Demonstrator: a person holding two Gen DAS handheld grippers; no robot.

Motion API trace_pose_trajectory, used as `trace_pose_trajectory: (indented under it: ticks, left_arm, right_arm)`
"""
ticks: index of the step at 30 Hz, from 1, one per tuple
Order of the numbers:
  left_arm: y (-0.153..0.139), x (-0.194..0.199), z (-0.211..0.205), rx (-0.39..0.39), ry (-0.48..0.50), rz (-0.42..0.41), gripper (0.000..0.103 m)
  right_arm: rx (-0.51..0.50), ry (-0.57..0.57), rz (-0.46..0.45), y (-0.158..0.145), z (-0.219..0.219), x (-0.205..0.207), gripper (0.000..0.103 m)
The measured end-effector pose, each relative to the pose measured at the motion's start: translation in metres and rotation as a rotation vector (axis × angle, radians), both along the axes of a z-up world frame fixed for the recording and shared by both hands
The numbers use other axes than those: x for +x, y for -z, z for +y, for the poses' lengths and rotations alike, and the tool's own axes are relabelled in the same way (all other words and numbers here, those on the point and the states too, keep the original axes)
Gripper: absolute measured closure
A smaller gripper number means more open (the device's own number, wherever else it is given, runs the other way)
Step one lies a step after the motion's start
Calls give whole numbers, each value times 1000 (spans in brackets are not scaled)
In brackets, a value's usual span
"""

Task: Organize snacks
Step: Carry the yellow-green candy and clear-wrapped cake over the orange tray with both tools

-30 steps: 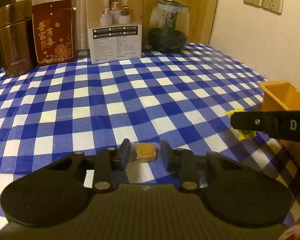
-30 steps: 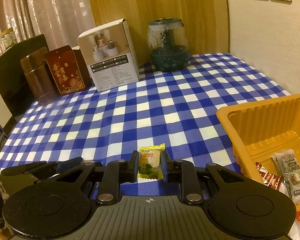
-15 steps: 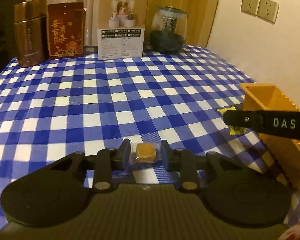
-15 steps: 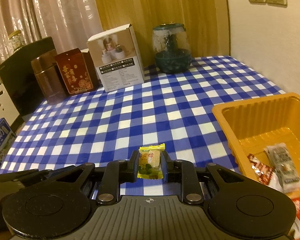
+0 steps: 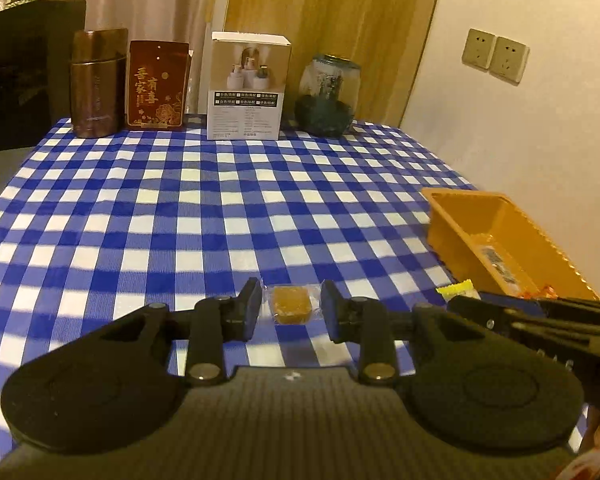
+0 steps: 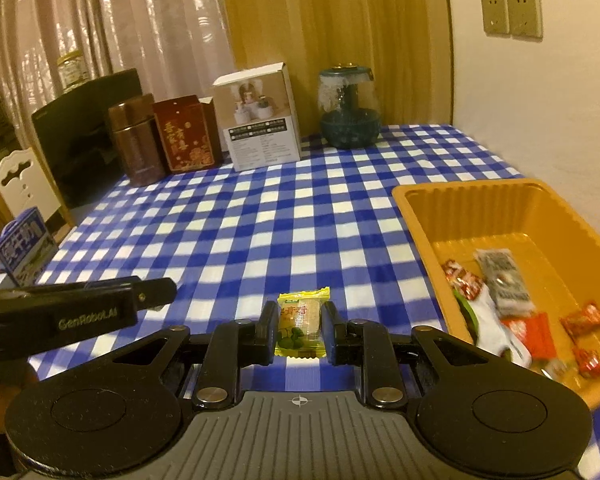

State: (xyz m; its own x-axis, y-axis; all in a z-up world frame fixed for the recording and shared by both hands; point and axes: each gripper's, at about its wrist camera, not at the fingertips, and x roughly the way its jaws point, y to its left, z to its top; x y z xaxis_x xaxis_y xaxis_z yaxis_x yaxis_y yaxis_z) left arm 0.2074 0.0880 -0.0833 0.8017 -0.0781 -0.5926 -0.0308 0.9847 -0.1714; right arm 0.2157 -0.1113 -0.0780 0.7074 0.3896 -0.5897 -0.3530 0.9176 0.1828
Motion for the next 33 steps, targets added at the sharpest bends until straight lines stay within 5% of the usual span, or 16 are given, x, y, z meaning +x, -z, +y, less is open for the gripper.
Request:
trace_pose_trajectory:
  ticks: [17,33]
  left_arm:
    - [-25,-83,-43,-81,-50,13,74]
    - [-52,-99,-92,-75,13,-17,74]
  right_arm:
    - [31,83,4,-24,-58,-78,80]
    - [71,149,-25,-49,-104,-103,80]
